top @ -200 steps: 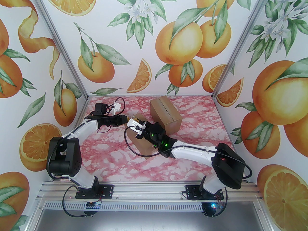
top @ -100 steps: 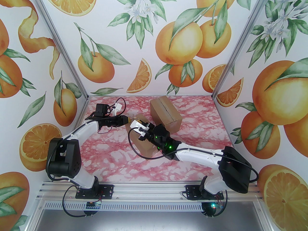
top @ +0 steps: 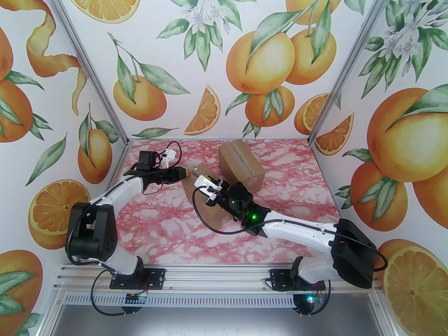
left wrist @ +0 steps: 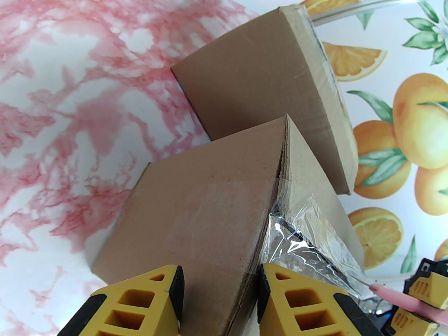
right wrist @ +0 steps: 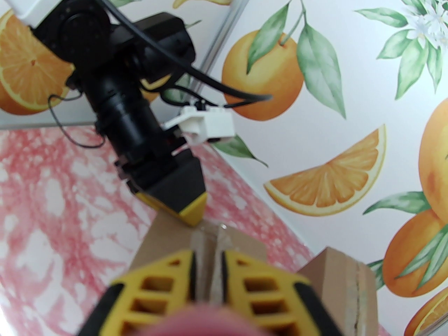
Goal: Unpack the express box
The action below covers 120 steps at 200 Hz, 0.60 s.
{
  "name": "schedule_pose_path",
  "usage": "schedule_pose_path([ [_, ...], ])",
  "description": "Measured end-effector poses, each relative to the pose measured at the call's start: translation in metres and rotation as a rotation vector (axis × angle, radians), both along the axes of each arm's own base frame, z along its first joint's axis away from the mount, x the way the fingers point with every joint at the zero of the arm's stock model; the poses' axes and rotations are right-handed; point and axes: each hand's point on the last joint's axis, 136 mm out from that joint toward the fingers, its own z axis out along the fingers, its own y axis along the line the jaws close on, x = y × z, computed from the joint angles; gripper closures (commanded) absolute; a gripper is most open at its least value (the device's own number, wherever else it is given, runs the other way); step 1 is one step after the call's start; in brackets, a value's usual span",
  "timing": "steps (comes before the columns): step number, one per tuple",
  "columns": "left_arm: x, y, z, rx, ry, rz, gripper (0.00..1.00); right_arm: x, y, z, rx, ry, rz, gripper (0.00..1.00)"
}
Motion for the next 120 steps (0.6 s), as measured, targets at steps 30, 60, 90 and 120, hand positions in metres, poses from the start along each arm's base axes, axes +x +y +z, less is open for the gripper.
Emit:
schedule_pose_path([
  [30, 0.003, 0.002, 0.0, 0.015, -0.008, 0.016, 0.62, 0.0, 0.001, 0.008, 0.045, -0.003, 0.004, 1.0],
  [60, 0.007, 0.004, 0.0, 0.031, -0.022, 0.033, 0.62, -0.001, 0.006, 0.011, 0.073, -0.01, 0.011, 1.0],
  [90, 0.009, 0.006, 0.0, 0.047, -0.033, 0.047, 0.62, -0.001, 0.008, 0.011, 0.083, -0.015, 0.019, 1.0],
  [120, 0.01, 0.006, 0.0, 0.056, -0.039, 0.052, 0.62, 0.0, 0.01, 0.011, 0.09, -0.019, 0.019, 1.0],
])
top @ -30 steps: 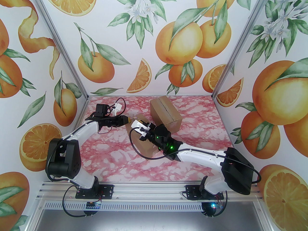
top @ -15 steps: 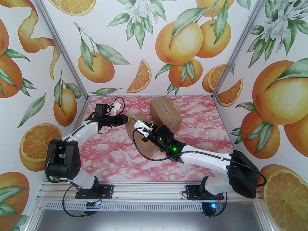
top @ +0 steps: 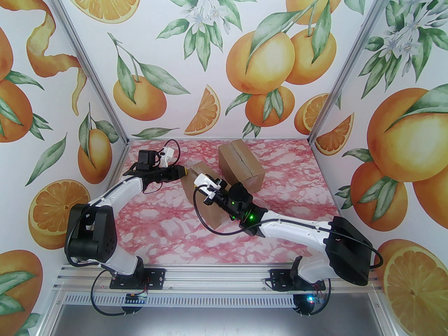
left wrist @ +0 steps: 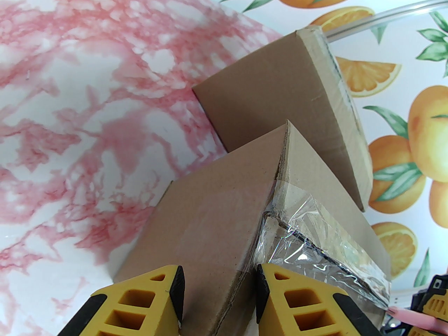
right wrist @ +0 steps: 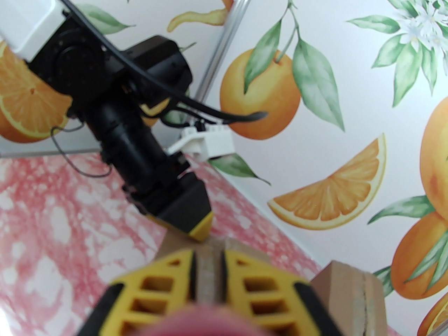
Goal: Unpack the express box
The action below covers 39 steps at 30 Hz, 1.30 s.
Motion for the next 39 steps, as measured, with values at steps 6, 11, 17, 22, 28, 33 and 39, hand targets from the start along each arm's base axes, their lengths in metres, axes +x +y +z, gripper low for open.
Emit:
schedule_pose_path([
  [6, 0.001, -0.001, 0.0, 0.007, -0.007, 0.003, 0.63, 0.001, 0.001, -0.002, -0.008, -0.008, -0.002, 1.0],
  [11, 0.002, -0.002, 0.0, 0.015, -0.015, 0.005, 0.63, 0.002, 0.0, 0.0, -0.011, -0.027, -0.01, 1.0],
  [17, 0.003, -0.004, 0.001, 0.021, -0.023, 0.004, 0.63, 0.001, -0.003, 0.009, 0.008, -0.04, -0.018, 1.0],
  [22, 0.003, -0.006, 0.001, 0.024, -0.028, 0.002, 0.64, -0.004, -0.014, 0.033, 0.054, -0.057, -0.022, 1.0],
  [28, 0.0, -0.003, 0.007, 0.064, -0.039, 0.029, 0.63, 0.006, -0.024, 0.03, 0.074, -0.004, -0.043, 1.0],
  [33, -0.008, 0.006, 0.012, 0.115, -0.031, 0.081, 0.63, 0.012, -0.026, 0.021, 0.083, 0.05, -0.04, 1.0],
  [39, -0.015, 0.022, 0.016, 0.175, -0.022, 0.149, 0.58, 0.014, -0.02, 0.012, 0.078, 0.1, -0.006, 1.0],
])
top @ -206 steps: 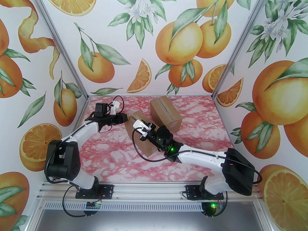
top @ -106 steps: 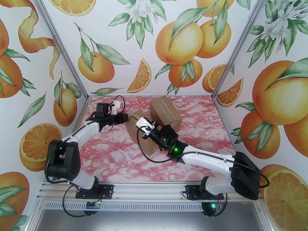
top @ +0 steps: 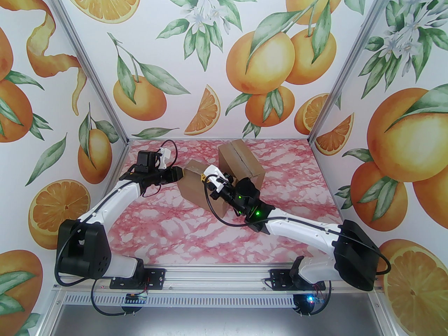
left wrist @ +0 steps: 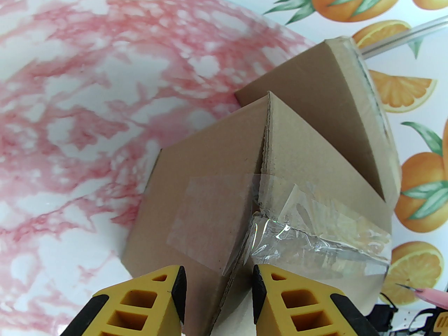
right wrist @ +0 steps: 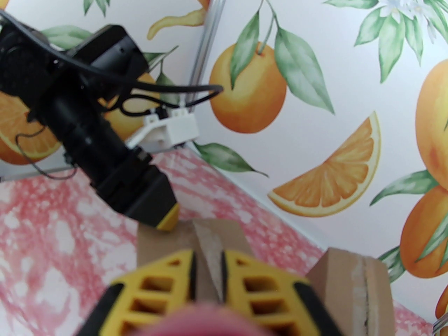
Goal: Unpack the express box
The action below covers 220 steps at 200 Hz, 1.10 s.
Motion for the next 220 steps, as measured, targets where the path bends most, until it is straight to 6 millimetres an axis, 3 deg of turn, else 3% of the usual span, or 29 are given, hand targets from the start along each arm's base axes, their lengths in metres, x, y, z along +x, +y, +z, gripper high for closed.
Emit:
schedule_pose_path([
  [35, -0.011, 0.015, 0.013, 0.057, -0.022, 0.038, 0.41, 0.013, 0.017, -0.002, 0.0, 0.019, 0.05, 1.0],
  [56, -0.011, 0.018, 0.022, 0.079, -0.027, 0.039, 0.36, 0.018, 0.021, -0.004, -0.005, 0.027, 0.075, 1.0],
  [94, 0.007, 0.012, 0.057, 0.075, -0.09, 0.013, 0.31, 0.024, 0.028, -0.007, -0.011, 0.033, 0.106, 1.0],
  [109, 0.015, 0.008, 0.06, 0.072, -0.097, 0.002, 0.29, 0.027, 0.028, -0.01, -0.016, 0.037, 0.111, 1.0],
  [173, 0.032, -0.015, 0.018, 0.067, 0.022, -0.063, 0.27, 0.047, 0.023, -0.018, -0.026, 0.047, 0.119, 1.0],
  [220, 0.03, -0.027, 0.007, 0.072, 0.054, -0.093, 0.27, 0.047, 0.027, -0.021, -0.033, 0.042, 0.145, 1.0],
])
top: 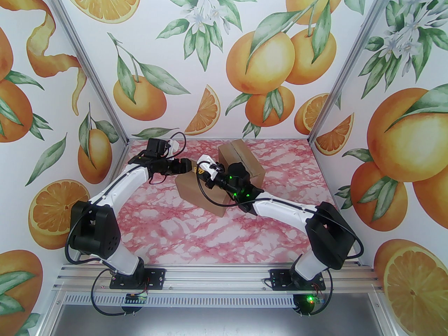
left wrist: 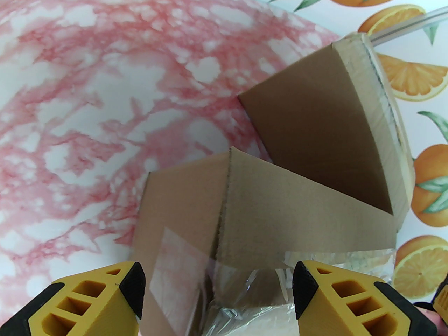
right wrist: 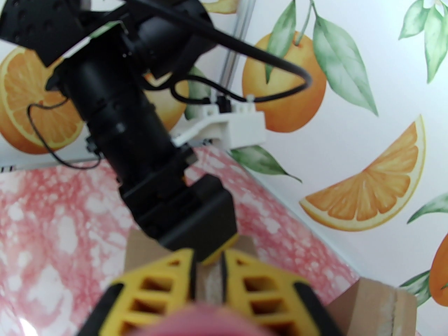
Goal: Unpack the express box
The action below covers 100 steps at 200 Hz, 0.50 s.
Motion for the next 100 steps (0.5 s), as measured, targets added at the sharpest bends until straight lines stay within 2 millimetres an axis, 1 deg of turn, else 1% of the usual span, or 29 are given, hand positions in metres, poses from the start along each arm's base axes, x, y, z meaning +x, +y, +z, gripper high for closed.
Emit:
schedule_pose_path([
  [38, 0.0, 0.001, -0.006, 0.01, 0.016, 0.002, 0.27, 0.0, 0.001, -0.002, -0.009, -0.007, 0.009, 1.0],
  [100, 0.008, -0.001, -0.013, 0.019, 0.027, -0.007, 0.29, -0.001, 0.001, -0.004, -0.03, -0.024, 0.013, 1.0],
])
